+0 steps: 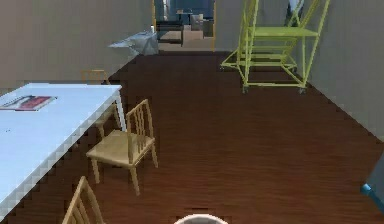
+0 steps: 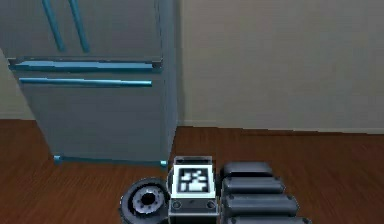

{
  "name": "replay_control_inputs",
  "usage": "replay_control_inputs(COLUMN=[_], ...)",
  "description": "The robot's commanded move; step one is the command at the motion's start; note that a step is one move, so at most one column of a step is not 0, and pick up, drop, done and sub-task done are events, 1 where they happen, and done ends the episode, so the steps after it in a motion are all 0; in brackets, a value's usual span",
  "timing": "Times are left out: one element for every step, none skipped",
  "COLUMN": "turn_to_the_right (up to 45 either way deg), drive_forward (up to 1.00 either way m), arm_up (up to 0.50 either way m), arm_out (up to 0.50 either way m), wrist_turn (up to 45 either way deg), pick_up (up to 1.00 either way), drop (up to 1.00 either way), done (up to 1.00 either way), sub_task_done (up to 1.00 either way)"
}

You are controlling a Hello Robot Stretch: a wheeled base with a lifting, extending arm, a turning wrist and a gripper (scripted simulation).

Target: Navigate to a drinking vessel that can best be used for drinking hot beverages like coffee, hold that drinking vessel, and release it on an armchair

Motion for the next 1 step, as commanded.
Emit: replay_control_inputs(turn_to_the_right=[0.0], drive_forward=[0.20], arm_up=[0.00], arm_out=[0.00], wrist_turn=[0.0], pick_up=[0.00], drop=[0.00], done=[0.00], sub_task_done=[0.00])
